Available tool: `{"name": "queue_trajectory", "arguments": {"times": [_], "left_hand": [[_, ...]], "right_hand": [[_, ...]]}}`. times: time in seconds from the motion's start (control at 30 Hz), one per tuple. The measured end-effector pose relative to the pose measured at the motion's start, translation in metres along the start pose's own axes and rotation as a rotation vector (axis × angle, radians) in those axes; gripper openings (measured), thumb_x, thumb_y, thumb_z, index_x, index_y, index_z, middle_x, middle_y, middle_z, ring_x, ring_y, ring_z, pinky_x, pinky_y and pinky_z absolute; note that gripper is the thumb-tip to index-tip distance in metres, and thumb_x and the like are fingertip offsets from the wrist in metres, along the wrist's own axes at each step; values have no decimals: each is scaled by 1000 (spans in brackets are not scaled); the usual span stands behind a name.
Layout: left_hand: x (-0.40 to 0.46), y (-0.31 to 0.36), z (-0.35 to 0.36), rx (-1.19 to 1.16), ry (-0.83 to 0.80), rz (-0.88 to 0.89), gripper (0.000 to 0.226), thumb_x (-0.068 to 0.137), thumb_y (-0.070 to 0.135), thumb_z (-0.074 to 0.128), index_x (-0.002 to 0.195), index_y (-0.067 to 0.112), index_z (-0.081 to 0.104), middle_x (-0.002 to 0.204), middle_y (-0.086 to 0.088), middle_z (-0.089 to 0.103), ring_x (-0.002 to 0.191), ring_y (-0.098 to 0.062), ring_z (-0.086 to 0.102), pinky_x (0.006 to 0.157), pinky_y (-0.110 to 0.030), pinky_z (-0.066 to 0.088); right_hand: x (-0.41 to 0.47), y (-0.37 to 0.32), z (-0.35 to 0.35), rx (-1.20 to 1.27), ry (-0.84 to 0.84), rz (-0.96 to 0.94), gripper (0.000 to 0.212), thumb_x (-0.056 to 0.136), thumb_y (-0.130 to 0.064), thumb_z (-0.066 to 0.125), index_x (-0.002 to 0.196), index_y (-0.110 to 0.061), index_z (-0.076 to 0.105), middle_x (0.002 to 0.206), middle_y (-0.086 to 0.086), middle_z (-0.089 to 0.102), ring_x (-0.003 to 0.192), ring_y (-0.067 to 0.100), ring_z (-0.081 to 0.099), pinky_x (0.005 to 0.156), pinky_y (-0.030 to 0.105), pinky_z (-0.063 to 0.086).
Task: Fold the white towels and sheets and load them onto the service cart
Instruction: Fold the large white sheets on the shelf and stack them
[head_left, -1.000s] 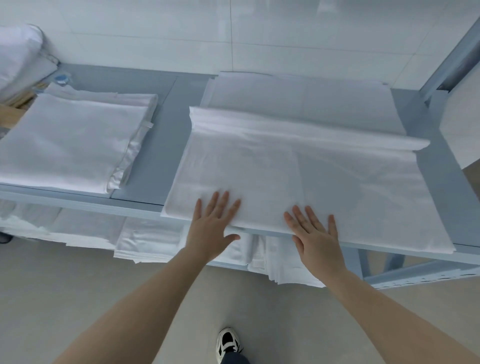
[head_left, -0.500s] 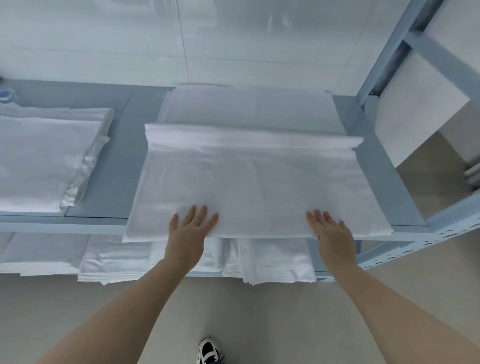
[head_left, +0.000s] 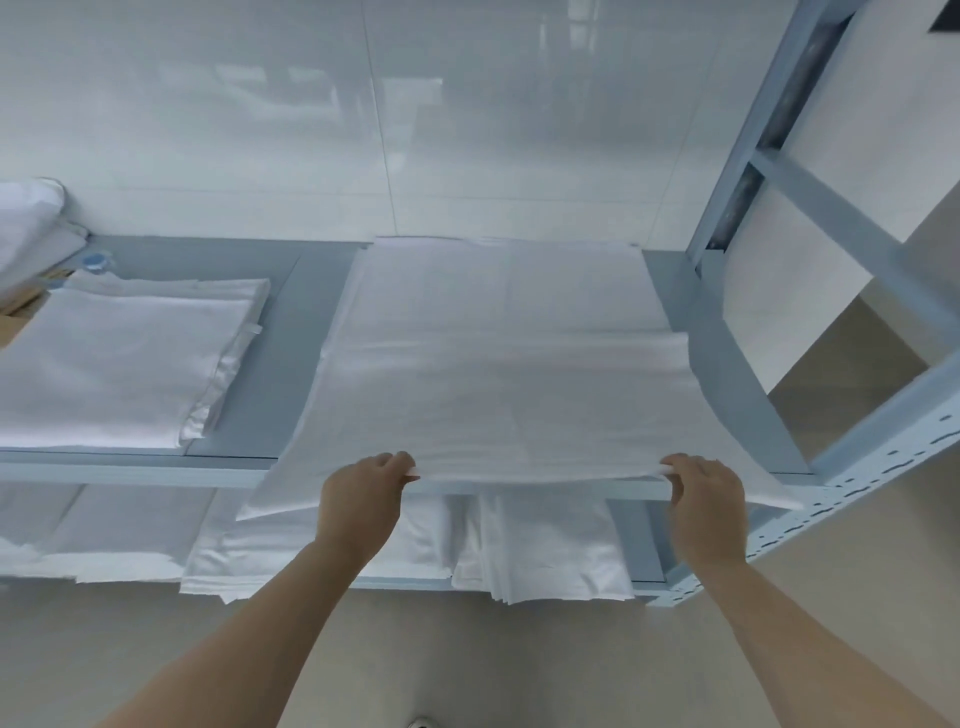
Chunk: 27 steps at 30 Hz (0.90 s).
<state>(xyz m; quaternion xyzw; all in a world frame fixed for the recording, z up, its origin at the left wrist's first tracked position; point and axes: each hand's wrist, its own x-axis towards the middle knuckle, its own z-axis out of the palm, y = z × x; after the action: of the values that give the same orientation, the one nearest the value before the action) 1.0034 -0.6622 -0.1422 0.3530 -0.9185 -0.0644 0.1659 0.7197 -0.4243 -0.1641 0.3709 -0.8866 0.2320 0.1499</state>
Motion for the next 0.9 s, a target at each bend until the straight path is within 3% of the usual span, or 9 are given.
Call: {"name": "queue_trajectory", "arguments": {"times": [0.1, 0.2, 0.27, 0.47, 0.67, 0.8, 0.9], "left_hand": [[-1, 6, -26, 30, 123, 65, 12, 76, 9, 80, 77, 14, 69, 60, 2, 63, 47, -25, 57, 42, -25, 36], [-2, 11, -46, 63, 202, 120, 12, 76, 6, 79, 78, 12, 69, 61, -1, 63, 49, -26, 57, 42, -28, 39], [-3, 13, -55, 88, 261, 168, 6, 83, 10, 72, 78, 10, 68, 60, -2, 61, 49, -27, 57, 42, -28, 39], [-21, 24, -85, 124, 358, 267, 32, 90, 26, 41, 76, 9, 65, 59, -2, 56, 49, -26, 54, 42, -24, 35], [-32, 33, -114, 151, 420, 296, 34, 90, 24, 39, 79, 6, 65, 60, -5, 55, 49, -27, 53, 41, -25, 34], [-15, 34, -139, 205, 501, 303, 39, 95, 28, 36, 79, 8, 66, 58, -4, 54, 46, -27, 54, 43, -20, 24], [9, 32, -158, 209, 554, 293, 60, 104, 41, 21, 77, 10, 66, 58, -3, 56, 45, -25, 53, 44, -19, 24]], "right_hand": [[-1, -5, -15, -10, 79, -31, 19, 80, 11, 65, 90, -4, 68, 77, 9, 66, 71, 34, 59, 74, 44, 42], [-2, -7, -31, -17, 129, -66, 24, 76, 14, 67, 92, -5, 67, 80, 9, 66, 74, 34, 59, 71, 41, 40], [-3, -7, -43, -38, 147, -94, 31, 71, 17, 68, 93, -5, 66, 78, 8, 63, 73, 34, 57, 69, 39, 38], [-11, -5, -76, -107, 258, -169, 35, 67, 22, 60, 93, -1, 65, 76, 12, 61, 71, 34, 56, 67, 38, 28], [-9, -5, -110, -126, 391, -275, 15, 78, 7, 57, 90, 0, 64, 77, 15, 63, 69, 33, 57, 65, 36, 23], [11, -11, -134, -123, 430, -322, 22, 87, -6, 43, 91, -1, 64, 78, 14, 64, 69, 32, 56, 65, 36, 22], [39, -19, -148, -127, 465, -357, 34, 97, -21, 38, 87, -2, 64, 73, 12, 62, 67, 31, 55, 65, 37, 24]]}}
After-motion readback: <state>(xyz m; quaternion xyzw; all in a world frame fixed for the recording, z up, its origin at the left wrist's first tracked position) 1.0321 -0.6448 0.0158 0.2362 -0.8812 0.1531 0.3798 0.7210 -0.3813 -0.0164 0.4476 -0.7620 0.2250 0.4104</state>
